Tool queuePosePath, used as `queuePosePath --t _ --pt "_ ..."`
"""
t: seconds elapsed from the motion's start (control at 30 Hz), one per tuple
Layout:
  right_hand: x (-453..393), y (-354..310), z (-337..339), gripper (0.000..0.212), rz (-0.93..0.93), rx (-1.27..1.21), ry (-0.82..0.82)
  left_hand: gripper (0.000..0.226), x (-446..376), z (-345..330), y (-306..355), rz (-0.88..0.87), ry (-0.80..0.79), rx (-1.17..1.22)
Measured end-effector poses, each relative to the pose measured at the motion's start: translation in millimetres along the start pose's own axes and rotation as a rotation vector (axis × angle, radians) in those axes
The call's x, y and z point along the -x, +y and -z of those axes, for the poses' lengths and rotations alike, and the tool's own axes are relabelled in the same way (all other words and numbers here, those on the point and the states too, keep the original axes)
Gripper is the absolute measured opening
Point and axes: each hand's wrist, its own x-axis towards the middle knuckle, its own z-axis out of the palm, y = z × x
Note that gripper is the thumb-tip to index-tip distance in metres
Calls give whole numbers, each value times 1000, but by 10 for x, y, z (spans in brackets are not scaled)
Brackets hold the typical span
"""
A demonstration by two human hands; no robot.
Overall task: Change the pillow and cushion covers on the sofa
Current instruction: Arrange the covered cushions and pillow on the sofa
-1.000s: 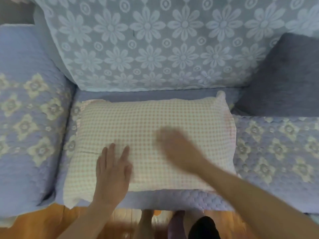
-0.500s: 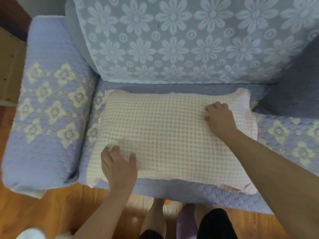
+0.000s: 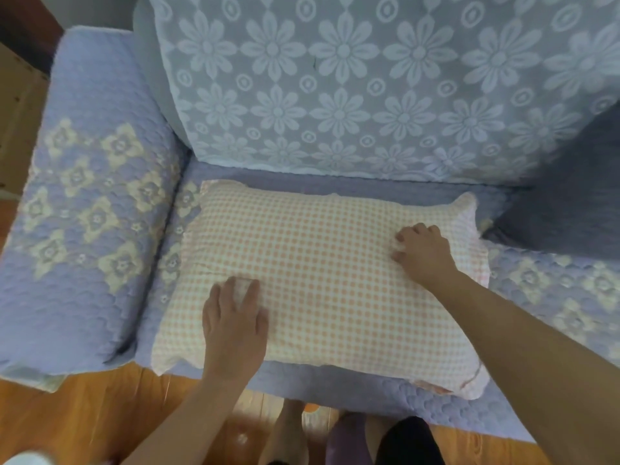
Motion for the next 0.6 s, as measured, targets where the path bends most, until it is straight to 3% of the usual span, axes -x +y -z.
queuePosePath --t 0.1,0.43,0.5,0.57,0.6 --pt "-52 -86 1 12 25 67 42 50 -34 42 -29 -8 -2 -32" --pt "65 132 365 19 79 -218 313 35 -156 126 -135 -170 90 -37" --pt "121 -29 293 14 128 -162 321 33 -124 95 -104 -171 107 -10" --pt "156 -1 136 16 304 -11 305 33 -91 56 -96 -194 114 -12" --pt "110 151 131 18 272 59 285 38 -90 39 -76 -226 108 -19"
